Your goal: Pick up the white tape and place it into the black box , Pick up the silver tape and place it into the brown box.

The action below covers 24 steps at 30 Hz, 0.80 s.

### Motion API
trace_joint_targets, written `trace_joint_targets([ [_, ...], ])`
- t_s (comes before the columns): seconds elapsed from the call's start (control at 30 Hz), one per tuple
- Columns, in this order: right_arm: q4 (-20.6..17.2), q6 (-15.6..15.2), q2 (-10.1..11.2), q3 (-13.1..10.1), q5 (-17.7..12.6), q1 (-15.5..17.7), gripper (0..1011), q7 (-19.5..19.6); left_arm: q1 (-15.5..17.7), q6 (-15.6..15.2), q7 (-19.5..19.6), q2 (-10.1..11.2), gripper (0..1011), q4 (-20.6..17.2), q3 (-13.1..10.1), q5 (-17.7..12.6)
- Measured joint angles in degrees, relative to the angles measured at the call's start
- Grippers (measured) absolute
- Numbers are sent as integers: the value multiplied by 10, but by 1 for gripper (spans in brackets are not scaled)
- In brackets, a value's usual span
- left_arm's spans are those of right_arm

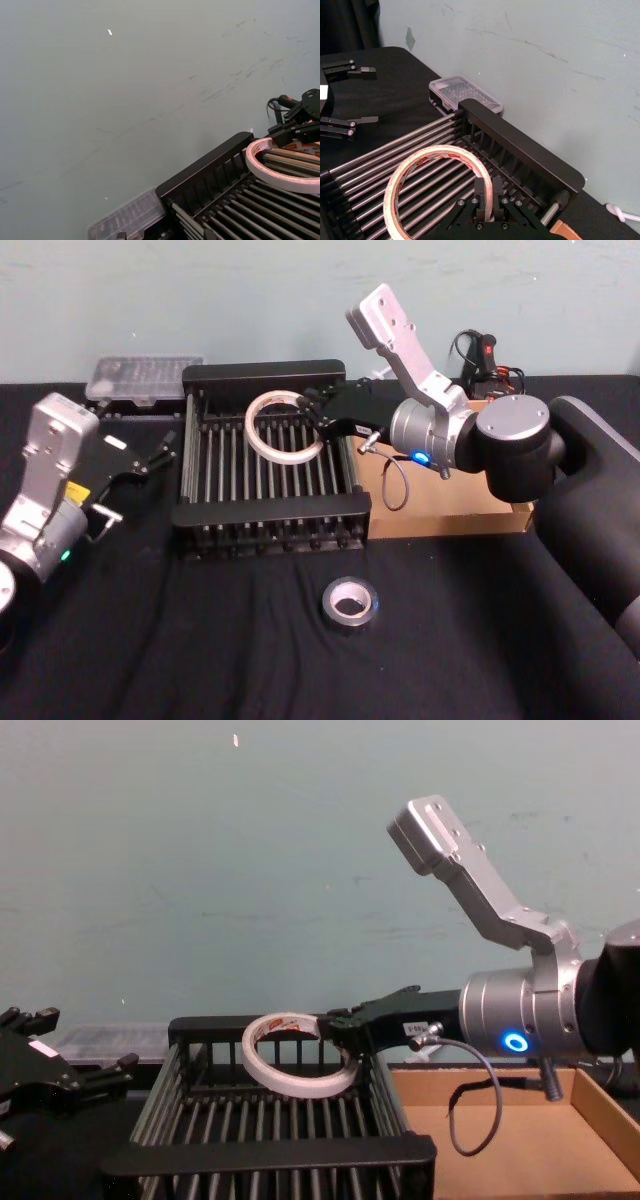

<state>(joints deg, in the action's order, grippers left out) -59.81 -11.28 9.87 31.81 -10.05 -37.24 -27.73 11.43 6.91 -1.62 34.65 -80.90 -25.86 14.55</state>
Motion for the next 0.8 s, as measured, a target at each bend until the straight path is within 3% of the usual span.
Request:
trace_joint_targets([
  [0.43,0,0,0,-1,0,1,114,1,0,0,0,0,1001,0,0,0],
  [0.6,0,-1,0,-1,-1,1,228,1,0,0,0,0,1001,0,0,0],
  [0.8,0,-1,0,-1,-1,1,452,1,0,0,0,0,1002,0,0,0],
])
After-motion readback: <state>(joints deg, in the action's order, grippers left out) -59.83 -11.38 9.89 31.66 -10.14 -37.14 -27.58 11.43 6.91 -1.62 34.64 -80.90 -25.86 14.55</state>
